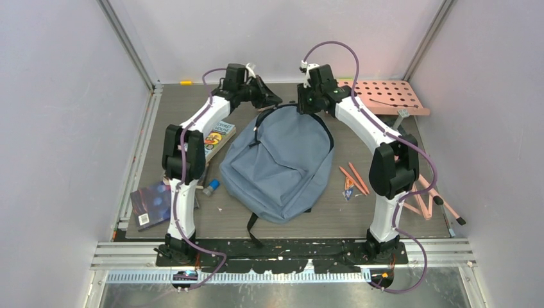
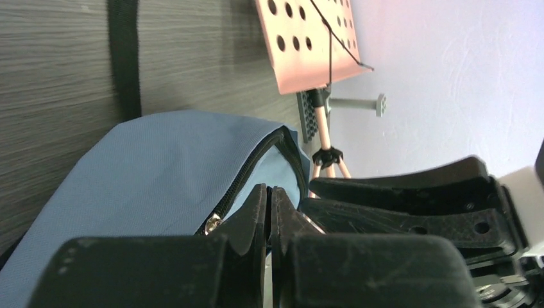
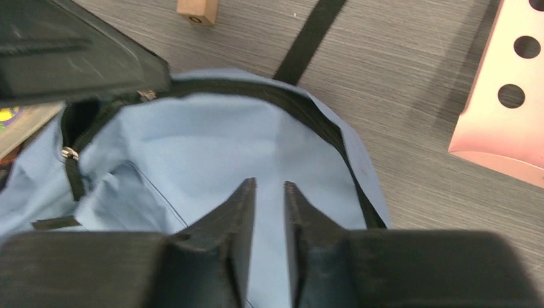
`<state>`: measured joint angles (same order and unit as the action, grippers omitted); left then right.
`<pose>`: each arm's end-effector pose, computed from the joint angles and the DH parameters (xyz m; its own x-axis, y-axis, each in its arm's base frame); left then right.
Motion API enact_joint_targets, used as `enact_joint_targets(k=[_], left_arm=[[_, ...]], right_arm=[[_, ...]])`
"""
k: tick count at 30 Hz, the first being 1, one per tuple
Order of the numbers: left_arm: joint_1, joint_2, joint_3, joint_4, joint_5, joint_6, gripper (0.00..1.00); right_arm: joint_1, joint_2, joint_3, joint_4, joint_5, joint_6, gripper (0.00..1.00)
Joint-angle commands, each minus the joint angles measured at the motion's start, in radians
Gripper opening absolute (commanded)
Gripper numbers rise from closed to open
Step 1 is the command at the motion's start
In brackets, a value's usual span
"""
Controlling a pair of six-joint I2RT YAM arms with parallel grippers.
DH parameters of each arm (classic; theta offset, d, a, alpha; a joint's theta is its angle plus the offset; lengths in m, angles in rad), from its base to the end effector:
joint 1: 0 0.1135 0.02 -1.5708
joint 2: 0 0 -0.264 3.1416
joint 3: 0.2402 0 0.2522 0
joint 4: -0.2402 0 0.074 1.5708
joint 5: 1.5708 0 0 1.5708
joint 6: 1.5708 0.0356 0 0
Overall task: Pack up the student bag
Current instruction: Unzip the student bag at the center of the board.
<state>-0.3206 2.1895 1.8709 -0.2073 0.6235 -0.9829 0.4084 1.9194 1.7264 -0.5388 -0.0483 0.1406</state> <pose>0.4808 -0.1816 0.2572 -0.8759 -0.4210 -0.2358 0.0113 0.4707 -0.8822 0.4064 0.1778 0.3003 -0.6674 -0.1363 -0.7321 -0.3395 0.9307 0.1362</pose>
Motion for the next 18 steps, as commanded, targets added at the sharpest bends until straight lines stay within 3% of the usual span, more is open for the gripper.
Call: enact_joint_targets(k=[1, 6, 12, 18], left_arm=[[-0.024, -0.040, 0.062, 0.037, 0.067, 0.069, 0.00], [-0.017, -0.100, -0.003, 0.045, 0.062, 0.095, 0.00], [-0.014, -0.119, 0.020, 0.057, 0.063, 0.048, 0.00], [-0.010, -0.153, 0.008, 0.088, 0.016, -0.027, 0.00]], right_arm=[[0.000, -0.003, 0.079, 0.043, -0.048, 0.031, 0.36], [-0.024, 0.020, 0.107, 0.080, -0.178, 0.072, 0.52], [-0.050, 0.055, 0.122, 0.186, -0.391, 0.149, 0.53], [-0.055, 0.048, 0.083, 0.256, -0.462, 0.157, 0.53]])
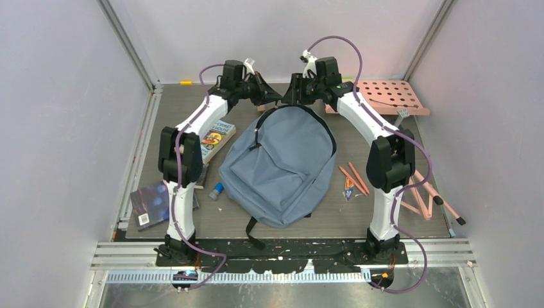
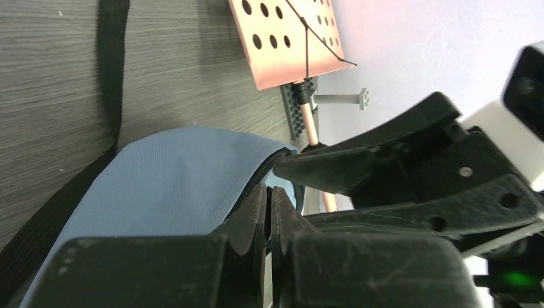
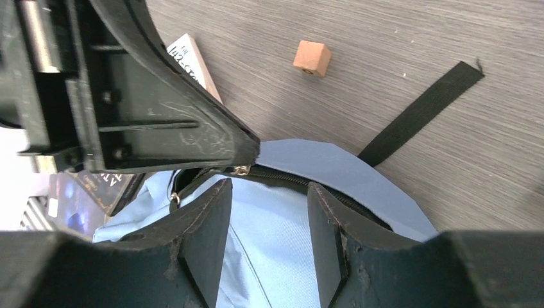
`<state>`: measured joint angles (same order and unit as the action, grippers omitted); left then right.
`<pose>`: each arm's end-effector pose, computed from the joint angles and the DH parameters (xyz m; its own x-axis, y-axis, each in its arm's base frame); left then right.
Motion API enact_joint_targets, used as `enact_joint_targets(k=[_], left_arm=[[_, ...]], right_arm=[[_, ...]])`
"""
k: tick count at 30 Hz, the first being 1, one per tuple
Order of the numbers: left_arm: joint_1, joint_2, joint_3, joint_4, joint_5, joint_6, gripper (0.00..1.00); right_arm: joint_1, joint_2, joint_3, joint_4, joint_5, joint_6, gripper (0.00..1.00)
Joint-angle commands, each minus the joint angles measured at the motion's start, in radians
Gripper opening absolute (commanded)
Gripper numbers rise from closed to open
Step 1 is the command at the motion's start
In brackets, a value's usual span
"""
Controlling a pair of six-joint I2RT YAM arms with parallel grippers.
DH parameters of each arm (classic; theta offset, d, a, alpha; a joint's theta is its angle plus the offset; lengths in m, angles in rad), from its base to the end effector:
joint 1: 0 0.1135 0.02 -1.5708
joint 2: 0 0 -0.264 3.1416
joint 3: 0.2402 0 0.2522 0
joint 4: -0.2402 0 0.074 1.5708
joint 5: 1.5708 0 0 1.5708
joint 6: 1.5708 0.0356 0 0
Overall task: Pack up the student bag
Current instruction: Unzip the student bag at the center of the board.
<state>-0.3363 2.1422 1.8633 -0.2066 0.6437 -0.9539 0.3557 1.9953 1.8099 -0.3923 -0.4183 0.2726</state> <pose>0.4701 -0.1870 0.2780 -0.8789 -0.3839 -0.2832 0.0833 0.4611 -0.8834 0.4354 0.1772 0.3097 -0.6646 0.0156 -0.7471 -0.4758 0.7620 0.4392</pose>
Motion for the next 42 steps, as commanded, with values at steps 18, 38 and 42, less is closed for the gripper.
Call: enact_joint_targets(k=[18, 38, 42], left_arm=[[0.010, -0.090, 0.104, -0.066, -0.078, -0.127, 0.00], [0.008, -0.095, 0.071, -0.042, -0.065, -0.145, 0.00], [0.008, -0.094, 0.071, -0.044, -0.064, -0.146, 0.00]], right_arm=[[0.050, -0.078, -0.093, 0.270, -0.072, 0.077, 0.49], [0.104, 0.000, 0.023, 0.279, -0.037, 0.083, 0.43], [0.106, 0.025, 0.069, 0.252, -0.022, 0.078, 0.43]])
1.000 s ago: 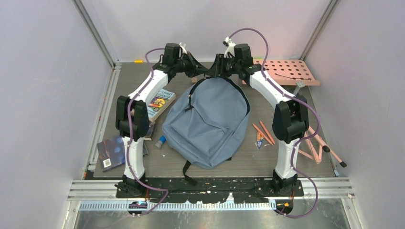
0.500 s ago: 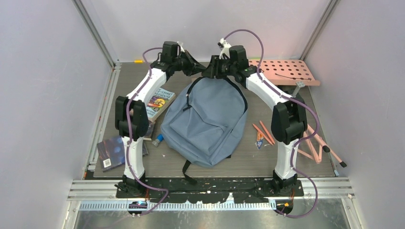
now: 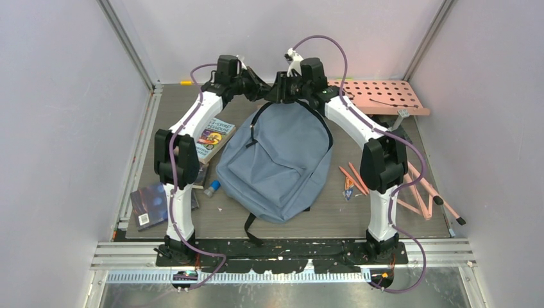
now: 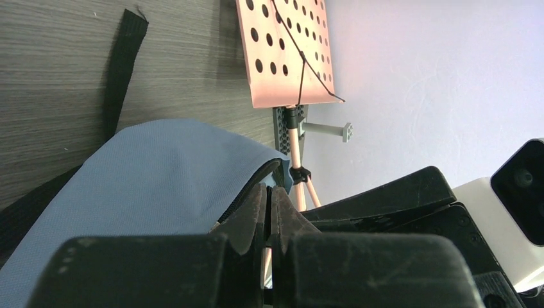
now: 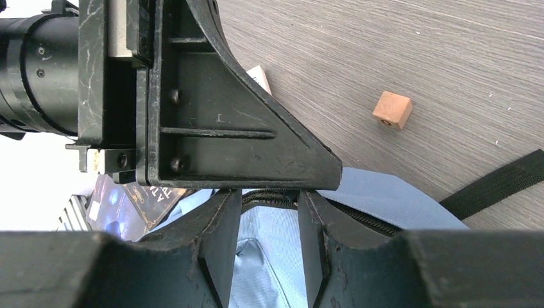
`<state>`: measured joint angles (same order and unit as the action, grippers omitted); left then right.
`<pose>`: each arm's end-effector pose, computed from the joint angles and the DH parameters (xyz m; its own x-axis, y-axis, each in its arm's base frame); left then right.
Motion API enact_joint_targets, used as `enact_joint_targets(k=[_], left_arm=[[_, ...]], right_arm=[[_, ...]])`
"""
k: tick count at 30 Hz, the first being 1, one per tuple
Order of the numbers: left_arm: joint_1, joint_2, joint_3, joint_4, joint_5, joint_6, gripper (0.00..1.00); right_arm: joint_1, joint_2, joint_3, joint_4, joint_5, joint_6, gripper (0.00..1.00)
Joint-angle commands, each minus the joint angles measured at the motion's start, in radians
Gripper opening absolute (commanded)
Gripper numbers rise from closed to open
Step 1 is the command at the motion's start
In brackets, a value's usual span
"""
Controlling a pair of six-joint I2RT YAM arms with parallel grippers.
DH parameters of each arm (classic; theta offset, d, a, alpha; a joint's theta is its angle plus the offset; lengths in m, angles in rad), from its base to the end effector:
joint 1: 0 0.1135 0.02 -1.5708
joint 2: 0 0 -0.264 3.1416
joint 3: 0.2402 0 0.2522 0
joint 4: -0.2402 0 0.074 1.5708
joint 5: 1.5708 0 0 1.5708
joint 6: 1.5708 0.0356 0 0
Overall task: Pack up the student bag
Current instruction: Unzip the student bag at the center of the board.
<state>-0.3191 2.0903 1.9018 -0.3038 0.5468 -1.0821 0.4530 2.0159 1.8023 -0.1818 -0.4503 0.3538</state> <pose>0.4641 -0.1728 0.3064 -0.8315 -0.5196 -0.1967 -0.0662 0.4442 -0.8935 0.4281 0.2256 0.3176 -0.5865 0.0614 -0.8076 -0.5884 0.6529 0.4770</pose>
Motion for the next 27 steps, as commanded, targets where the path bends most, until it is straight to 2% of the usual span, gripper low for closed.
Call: enact_joint_targets(k=[1, 7, 11, 12, 14, 17, 19, 24, 27], left_arm=[[-0.009, -0.043, 0.032, 0.057, 0.033, -0.017, 0.00], [-0.009, -0.041, 0.032, 0.065, 0.040, -0.024, 0.00], [-0.008, -0.040, 0.025, 0.055, 0.068, -0.012, 0.00], [-0.006, -0.040, 0.025, 0.047, 0.081, 0.006, 0.00], [0.012, -0.051, 0.022, -0.006, 0.111, 0.070, 0.14], [0.055, -0.104, -0.055, 0.000, 0.131, 0.180, 0.43], [0.087, -0.144, -0.100, 0.002, 0.143, 0.241, 0.54], [0.126, -0.268, -0.205, -0.059, 0.099, 0.485, 0.63], [0.132, -0.282, -0.200, -0.114, 0.079, 0.551, 0.64]], right_arm=[[0.009, 0.008, 0.079, 0.038, 0.034, 0.002, 0.42], [0.007, 0.037, 0.092, -0.004, 0.118, -0.038, 0.25], [0.008, 0.073, 0.143, -0.013, 0.146, -0.037, 0.03], [0.009, 0.079, 0.177, -0.020, 0.151, -0.033, 0.02], [0.010, 0.126, 0.261, -0.087, 0.160, -0.034, 0.01], [0.012, 0.158, 0.340, -0.186, 0.167, -0.031, 0.00], [0.013, 0.153, 0.349, -0.184, 0.180, -0.028, 0.01], [0.013, 0.175, 0.413, -0.192, 0.200, -0.017, 0.01], [0.013, 0.178, 0.433, -0.208, 0.200, -0.034, 0.01]])
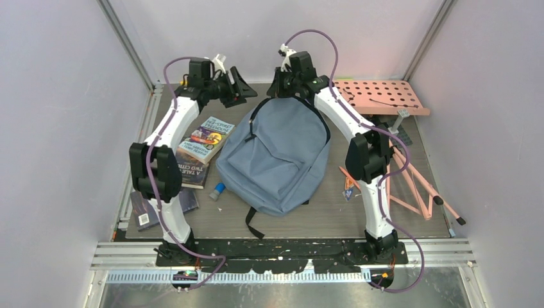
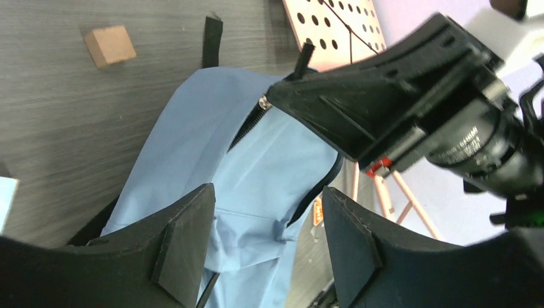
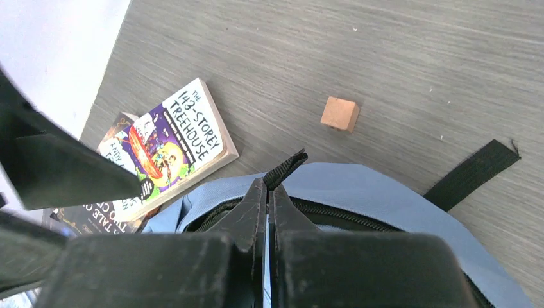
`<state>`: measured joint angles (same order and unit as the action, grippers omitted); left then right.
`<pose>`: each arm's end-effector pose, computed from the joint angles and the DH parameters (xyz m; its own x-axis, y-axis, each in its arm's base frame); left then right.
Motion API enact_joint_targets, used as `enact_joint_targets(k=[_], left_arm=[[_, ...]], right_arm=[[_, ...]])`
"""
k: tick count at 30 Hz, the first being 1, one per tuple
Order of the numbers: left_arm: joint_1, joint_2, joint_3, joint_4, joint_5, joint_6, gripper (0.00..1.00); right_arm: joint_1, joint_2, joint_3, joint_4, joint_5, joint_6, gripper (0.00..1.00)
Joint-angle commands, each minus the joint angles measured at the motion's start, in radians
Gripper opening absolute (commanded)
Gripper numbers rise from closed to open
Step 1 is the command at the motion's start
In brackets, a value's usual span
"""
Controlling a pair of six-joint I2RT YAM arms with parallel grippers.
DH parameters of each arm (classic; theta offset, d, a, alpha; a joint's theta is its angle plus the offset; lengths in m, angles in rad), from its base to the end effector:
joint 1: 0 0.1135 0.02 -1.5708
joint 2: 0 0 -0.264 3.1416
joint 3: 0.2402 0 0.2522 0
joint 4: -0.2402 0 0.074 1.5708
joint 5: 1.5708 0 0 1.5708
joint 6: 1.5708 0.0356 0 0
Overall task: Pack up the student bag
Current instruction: Unzip the student bag at the center of the board.
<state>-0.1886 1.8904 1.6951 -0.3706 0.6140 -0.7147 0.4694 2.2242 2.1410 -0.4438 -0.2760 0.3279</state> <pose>0.4302 -0.1030 0.3202 -0.8113 -0.3905 -0.4351 0.1314 0.6034 -0.7865 0.4622 0.2453 0.3081 -0.6325 0.0267 -0.7741 -0.4664 0.7848 0.4081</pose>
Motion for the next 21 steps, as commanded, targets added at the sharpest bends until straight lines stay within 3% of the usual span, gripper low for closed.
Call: enact_joint_targets(k=[1, 6, 16, 21], left_arm=[[0.000, -0.085, 0.005, -0.049, 0.011, 0.194, 0.65], [0.006, -0.129, -0.055, -0.080, -0.069, 0.234, 0.64], [0.006, -0.077, -0.065, -0.045, -0.005, 0.241, 0.64], [-0.035, 0.044, 0.066, -0.087, 0.005, 0.313, 0.65]], right_arm=[[-0.003, -0.038, 0.081, 0.063, 0.027, -0.009, 0.01], [-0.003, -0.044, 0.065, 0.067, 0.024, -0.007, 0.00], [-0.003, -0.054, 0.066, 0.040, 0.033, -0.024, 0.00], [-0.003, -0.058, 0.055, 0.037, 0.023, -0.022, 0.01]])
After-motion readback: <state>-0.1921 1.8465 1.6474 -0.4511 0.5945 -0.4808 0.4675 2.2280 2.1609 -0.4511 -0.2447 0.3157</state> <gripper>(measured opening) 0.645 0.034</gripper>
